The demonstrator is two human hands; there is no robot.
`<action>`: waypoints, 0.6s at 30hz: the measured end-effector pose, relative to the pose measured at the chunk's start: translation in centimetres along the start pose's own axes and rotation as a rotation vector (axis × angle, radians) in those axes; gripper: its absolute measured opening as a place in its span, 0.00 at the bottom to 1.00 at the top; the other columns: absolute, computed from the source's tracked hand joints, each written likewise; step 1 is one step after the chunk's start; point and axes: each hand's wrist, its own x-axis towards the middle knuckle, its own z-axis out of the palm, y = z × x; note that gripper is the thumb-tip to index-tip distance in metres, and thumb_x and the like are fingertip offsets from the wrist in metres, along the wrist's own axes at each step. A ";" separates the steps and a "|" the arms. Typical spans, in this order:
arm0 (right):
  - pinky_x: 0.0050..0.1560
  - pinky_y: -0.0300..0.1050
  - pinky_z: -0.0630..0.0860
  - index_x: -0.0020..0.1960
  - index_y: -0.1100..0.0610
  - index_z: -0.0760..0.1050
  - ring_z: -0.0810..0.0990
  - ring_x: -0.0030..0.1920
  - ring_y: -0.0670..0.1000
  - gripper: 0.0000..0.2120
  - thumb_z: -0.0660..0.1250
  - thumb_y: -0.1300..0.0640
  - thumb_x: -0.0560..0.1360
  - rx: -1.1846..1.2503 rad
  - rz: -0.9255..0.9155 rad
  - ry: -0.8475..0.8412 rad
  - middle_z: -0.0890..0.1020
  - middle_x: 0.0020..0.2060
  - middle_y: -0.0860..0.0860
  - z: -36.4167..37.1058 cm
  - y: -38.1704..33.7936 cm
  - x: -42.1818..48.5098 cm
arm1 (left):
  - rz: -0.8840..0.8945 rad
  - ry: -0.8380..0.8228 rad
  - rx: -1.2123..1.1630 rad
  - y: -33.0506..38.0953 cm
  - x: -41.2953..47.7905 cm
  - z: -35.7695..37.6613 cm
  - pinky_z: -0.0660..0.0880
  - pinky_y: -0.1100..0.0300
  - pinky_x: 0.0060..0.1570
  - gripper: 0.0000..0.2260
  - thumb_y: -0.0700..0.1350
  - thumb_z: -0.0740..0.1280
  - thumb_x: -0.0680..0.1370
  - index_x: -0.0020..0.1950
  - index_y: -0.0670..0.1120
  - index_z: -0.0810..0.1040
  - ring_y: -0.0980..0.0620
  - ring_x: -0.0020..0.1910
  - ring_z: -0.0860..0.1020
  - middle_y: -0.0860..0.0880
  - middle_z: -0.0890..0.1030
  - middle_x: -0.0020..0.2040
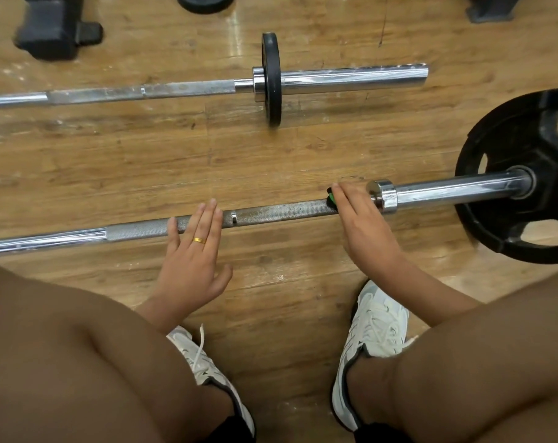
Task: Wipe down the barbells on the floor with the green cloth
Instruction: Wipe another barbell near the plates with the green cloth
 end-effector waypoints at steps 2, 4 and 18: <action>0.77 0.55 0.59 0.77 0.68 0.59 0.62 0.76 0.63 0.39 0.58 0.82 0.67 -0.006 -0.083 -0.011 0.66 0.74 0.65 0.4 -0.5 -0.1 | -0.008 -0.026 0.002 -0.2 0.4 -0.3 0.45 0.36 0.76 0.43 0.58 0.59 0.74 0.83 0.40 0.47 0.46 0.82 0.47 0.43 0.47 0.83; 0.78 0.55 0.58 0.78 0.68 0.58 0.61 0.77 0.63 0.39 0.58 0.82 0.68 -0.009 -0.113 -0.009 0.65 0.75 0.65 0.1 0.0 0.6 | -0.008 -0.055 0.014 -0.6 0.9 -0.6 0.47 0.36 0.75 0.43 0.58 0.60 0.74 0.83 0.40 0.48 0.45 0.82 0.47 0.43 0.47 0.83; 0.76 0.51 0.58 0.77 0.67 0.61 0.63 0.75 0.61 0.34 0.60 0.78 0.71 0.035 0.023 0.006 0.68 0.73 0.62 -0.3 2.1 4.8 | -0.001 -0.151 0.039 -2.4 4.4 -2.3 0.58 0.35 0.72 0.43 0.58 0.63 0.73 0.82 0.38 0.53 0.43 0.80 0.58 0.41 0.55 0.82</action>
